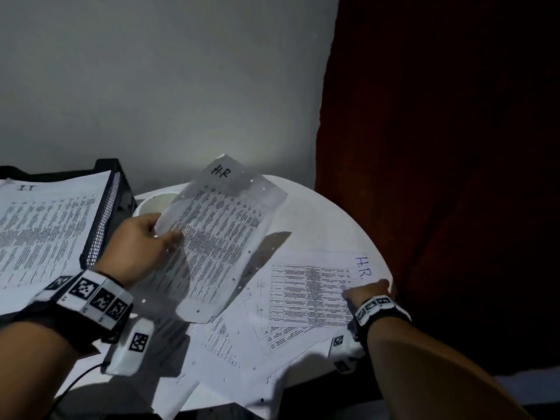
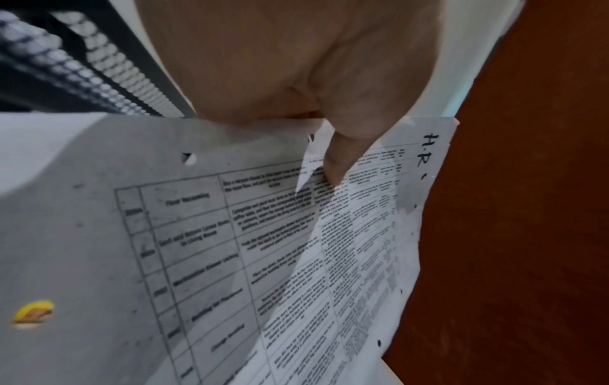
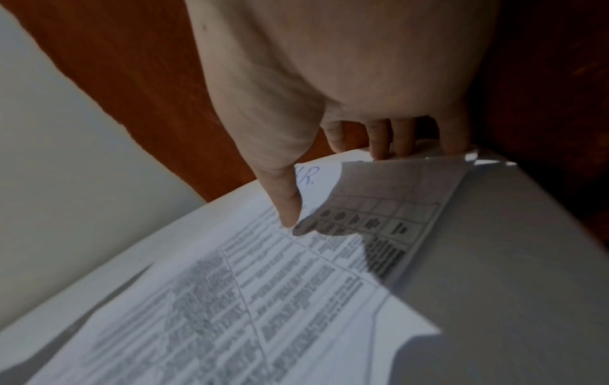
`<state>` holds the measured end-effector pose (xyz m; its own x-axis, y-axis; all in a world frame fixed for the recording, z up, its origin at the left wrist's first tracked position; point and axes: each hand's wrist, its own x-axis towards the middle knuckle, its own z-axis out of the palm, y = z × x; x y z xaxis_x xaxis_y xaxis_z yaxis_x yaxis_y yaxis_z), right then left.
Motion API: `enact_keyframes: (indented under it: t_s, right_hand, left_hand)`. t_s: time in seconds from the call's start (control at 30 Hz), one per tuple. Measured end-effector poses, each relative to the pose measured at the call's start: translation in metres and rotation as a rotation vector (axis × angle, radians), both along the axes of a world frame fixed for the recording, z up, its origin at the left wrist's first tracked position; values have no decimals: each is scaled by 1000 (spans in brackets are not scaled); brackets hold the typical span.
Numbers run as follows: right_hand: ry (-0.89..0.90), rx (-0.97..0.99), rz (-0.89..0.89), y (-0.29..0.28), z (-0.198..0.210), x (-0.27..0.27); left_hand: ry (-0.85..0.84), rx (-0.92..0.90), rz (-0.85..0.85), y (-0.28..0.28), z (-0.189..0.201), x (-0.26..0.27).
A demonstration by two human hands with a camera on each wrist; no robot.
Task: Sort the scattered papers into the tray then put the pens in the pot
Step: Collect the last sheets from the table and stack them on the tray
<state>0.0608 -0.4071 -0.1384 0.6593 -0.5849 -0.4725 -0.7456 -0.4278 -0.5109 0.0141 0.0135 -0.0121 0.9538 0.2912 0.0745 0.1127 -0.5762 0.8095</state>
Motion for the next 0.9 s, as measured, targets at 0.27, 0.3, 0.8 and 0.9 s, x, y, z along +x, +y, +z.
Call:
enact_keyframes:
  t_s: [0.27, 0.3, 0.8, 0.9]
  right_hand:
    - [-181, -117, 252, 6, 12, 1]
    - [-285, -101, 177, 9, 25, 5]
    - [-715, 188, 562, 56, 185, 4]
    - [-676, 260, 663, 67, 184, 5]
  left_hand:
    - [13, -146, 10, 8, -3, 1]
    - [18, -162, 0, 10, -3, 2]
    - [-54, -286, -230, -8, 12, -11]
    - [-57, -230, -250, -11, 2, -6]
